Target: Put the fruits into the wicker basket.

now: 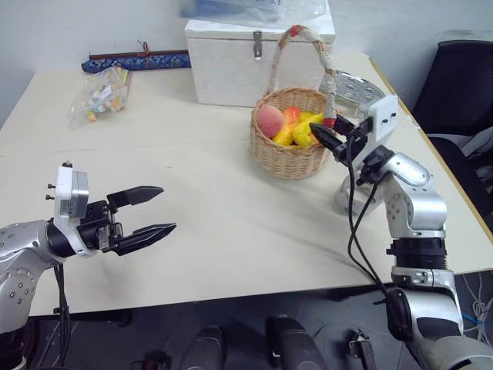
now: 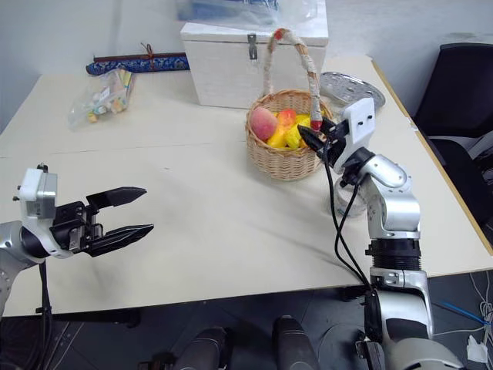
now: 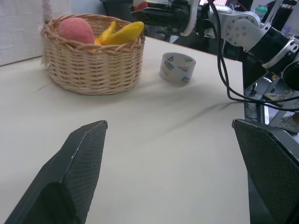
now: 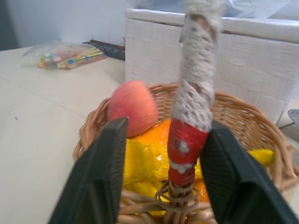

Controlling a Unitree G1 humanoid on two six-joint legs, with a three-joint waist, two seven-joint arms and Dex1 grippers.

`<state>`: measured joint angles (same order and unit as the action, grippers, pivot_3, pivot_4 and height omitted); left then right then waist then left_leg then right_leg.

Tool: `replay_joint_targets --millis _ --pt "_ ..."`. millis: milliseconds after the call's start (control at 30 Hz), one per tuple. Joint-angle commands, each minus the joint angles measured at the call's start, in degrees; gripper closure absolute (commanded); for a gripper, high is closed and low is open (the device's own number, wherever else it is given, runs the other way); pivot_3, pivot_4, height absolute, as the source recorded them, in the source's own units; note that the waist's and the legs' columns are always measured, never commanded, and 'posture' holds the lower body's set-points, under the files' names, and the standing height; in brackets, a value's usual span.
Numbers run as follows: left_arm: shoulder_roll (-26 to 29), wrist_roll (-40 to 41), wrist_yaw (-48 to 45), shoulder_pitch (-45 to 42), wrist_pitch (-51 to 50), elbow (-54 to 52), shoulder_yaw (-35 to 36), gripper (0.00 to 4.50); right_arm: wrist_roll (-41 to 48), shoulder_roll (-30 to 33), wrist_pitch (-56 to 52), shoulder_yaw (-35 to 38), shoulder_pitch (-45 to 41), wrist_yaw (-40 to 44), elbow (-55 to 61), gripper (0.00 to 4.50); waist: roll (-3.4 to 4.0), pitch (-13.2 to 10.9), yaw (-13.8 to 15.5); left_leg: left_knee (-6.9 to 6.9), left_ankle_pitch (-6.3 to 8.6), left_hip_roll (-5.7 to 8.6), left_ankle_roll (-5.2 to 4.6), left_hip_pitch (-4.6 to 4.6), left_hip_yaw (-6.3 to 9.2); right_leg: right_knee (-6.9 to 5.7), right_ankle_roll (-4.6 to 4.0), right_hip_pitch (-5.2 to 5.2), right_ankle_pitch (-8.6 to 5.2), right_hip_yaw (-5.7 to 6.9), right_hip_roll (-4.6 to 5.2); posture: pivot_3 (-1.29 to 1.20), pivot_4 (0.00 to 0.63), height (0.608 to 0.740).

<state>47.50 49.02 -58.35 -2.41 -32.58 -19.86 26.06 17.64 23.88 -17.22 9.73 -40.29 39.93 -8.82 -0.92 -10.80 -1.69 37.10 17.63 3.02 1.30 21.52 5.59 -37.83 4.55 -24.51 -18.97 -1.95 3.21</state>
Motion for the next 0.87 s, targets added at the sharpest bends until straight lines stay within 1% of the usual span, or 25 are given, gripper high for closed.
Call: replay_joint_targets --millis 33,100,133,233,367,400,467,533,633,700,767,867 --pt "1.32 -0.69 -0.24 1.92 0.97 -1.37 3.14 0.00 3.76 4.25 -1.27 4.10 -1.03 1.29 3.11 0.99 0.00 0.00 0.05 -0.01 0.00 0.00 0.00 0.00 0.00 0.00 0.00 0.00 0.00 0.00 0.00 0.00 0.150 0.740" --pt "1.54 -2.33 -0.18 3.40 2.27 -1.00 3.89 0.00 5.42 7.87 -2.35 4.49 -0.36 4.76 4.14 0.24 0.00 0.00 0.10 -0.01 0.01 0.00 -0.01 0.00 0.00 0.02 0.00 0.00 0.00 0.01 0.00 0.00 0.150 0.740" --pt "1.48 -4.24 0.15 4.48 3.67 -0.69 4.14 0.00 5.92 9.62 -1.43 4.55 0.53 7.04 4.63 0.03 0.00 0.00 0.12 -0.02 0.01 0.00 -0.02 0.00 0.00 0.04 0.00 0.00 0.00 0.00 0.01 0.00 0.150 0.740" --pt "1.05 -10.04 0.39 8.53 8.01 0.70 4.49 0.00 7.92 14.07 3.50 5.04 4.55 15.92 5.64 0.03 0.00 0.00 0.17 -0.04 0.03 -0.01 -0.06 -0.01 0.00 0.10 0.00 0.06 0.00 0.02 0.00 0.00 0.150 0.740" --pt "0.00 -17.13 -0.72 13.86 16.32 2.89 5.01 0.00 9.20 17.74 11.07 5.00 9.55 26.68 5.65 0.03 0.00 0.00 0.02 -0.02 0.18 -0.01 -0.31 -0.07 -0.07 0.10 0.00 0.11 0.00 -0.03 0.00 0.00 0.150 0.740" --pt "-0.31 -18.41 -1.35 15.23 18.53 3.33 5.13 0.00 9.62 18.48 13.01 4.77 10.70 29.99 5.64 0.03 0.00 0.00 0.05 -0.02 0.18 -0.01 -0.33 -0.07 -0.08 0.09 0.00 0.11 0.00 -0.03 -0.01 0.00 0.150 0.740" --pt "-0.82 -22.07 -0.52 17.42 22.40 4.84 4.94 0.00 11.81 19.19 13.36 3.85 14.05 35.32 7.41 0.03 0.00 0.00 0.15 -0.02 0.19 -0.02 -0.34 -0.09 -0.09 0.11 0.00 0.13 0.00 -0.03 0.00 0.00 0.150 0.740" --pt "-1.62 -24.37 -0.85 19.71 26.48 5.96 4.98 0.00 10.55 18.59 17.68 0.39 17.40 40.22 8.14 0.03 0.00 0.00 0.19 -0.03 0.20 -0.05 -0.36 -0.18 -0.07 0.15 0.00 0.25 0.00 0.00 -0.01 0.00 0.150 0.740" --pt "-3.19 -26.07 -0.28 21.74 30.10 6.26 4.58 0.00 8.51 15.56 22.51 -3.45 18.14 42.11 5.79 0.03 0.00 0.00 0.06 -0.02 0.29 -0.10 -0.48 -0.46 -0.07 0.25 0.00 0.55 0.00 0.01 -0.03 0.00 0.150 0.740" --pt "-4.50 -26.33 1.18 22.78 30.65 5.08 4.55 0.00 6.28 14.39 26.62 -5.49 17.57 43.36 1.76 0.03 0.00 0.00 0.17 0.01 0.30 -0.09 -0.49 -0.49 -0.07 0.28 0.02 0.60 0.06 0.01 -0.02 0.00 0.150 0.740" --pt "-5.74 -26.13 2.83 23.44 30.46 4.13 5.05 0.00 5.08 13.35 29.68 -6.44 16.77 43.72 -1.85 0.03 0.00 0.00 0.28 0.03 0.31 -0.09 -0.50 -0.55 -0.05 0.35 0.05 0.71 0.08 0.02 -0.01 0.00 0.150 0.740" --pt "-6.55 -25.12 3.34 24.81 29.81 4.41 5.97 0.00 4.76 12.01 31.94 -6.92 16.21 43.00 -4.26 0.03 0.00 0.00 0.46 0.05 0.32 -0.08 -0.51 -0.54 0.02 0.44 0.07 0.78 0.10 0.08 0.00 0.00 0.150 0.740"
